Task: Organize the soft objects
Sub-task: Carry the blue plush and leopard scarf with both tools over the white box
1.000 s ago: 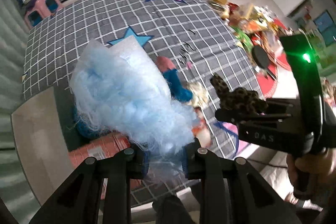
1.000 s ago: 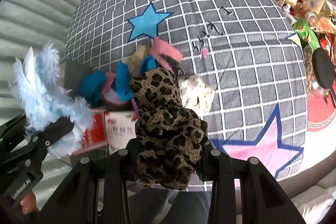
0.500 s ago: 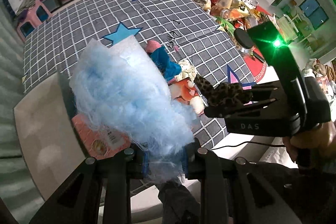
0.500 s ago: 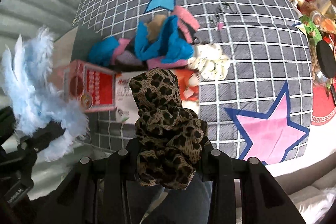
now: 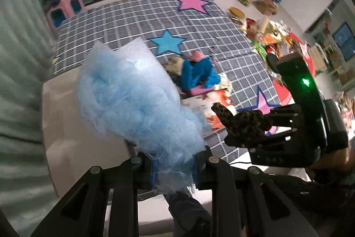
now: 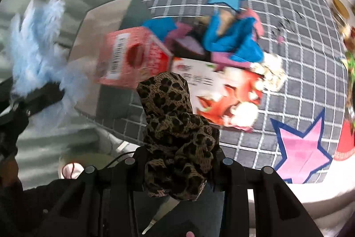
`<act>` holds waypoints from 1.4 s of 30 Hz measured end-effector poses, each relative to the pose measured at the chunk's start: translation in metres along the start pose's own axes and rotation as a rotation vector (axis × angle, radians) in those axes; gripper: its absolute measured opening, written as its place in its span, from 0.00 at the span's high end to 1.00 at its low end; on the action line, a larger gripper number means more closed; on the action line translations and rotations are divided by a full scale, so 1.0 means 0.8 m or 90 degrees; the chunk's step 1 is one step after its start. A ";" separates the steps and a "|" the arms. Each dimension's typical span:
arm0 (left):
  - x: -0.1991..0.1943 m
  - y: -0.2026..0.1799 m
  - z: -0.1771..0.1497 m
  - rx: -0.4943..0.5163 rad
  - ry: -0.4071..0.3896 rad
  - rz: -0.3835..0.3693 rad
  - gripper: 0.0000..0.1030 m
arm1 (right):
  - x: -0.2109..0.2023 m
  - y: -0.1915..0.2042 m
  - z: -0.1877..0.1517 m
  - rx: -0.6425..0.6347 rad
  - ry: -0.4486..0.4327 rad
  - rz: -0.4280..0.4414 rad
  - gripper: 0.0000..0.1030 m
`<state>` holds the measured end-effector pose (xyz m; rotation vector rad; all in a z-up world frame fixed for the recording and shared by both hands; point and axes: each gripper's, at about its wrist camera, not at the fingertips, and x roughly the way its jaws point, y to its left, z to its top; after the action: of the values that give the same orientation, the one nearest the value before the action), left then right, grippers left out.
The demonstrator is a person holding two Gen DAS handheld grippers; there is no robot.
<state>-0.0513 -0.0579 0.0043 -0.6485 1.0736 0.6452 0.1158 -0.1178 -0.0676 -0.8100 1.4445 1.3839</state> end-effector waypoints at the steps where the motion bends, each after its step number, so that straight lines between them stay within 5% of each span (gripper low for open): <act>1: -0.004 0.007 -0.003 -0.011 -0.004 0.006 0.75 | 0.001 0.008 0.002 -0.010 0.001 0.003 0.62; 22: -0.025 0.147 -0.077 -0.205 -0.020 0.114 0.75 | 0.027 0.171 0.048 -0.246 0.043 0.030 0.62; 34: 0.001 0.191 -0.096 -0.254 0.006 0.151 0.75 | 0.056 0.225 0.076 -0.270 0.063 0.044 0.62; 42: 0.017 0.209 -0.069 -0.248 0.001 0.165 0.75 | 0.063 0.234 0.114 -0.236 0.052 0.051 0.62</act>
<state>-0.2027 0.0111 -0.0535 -0.8517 1.0511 1.0958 -0.0573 0.0051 -0.0405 -1.0628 1.3100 1.7267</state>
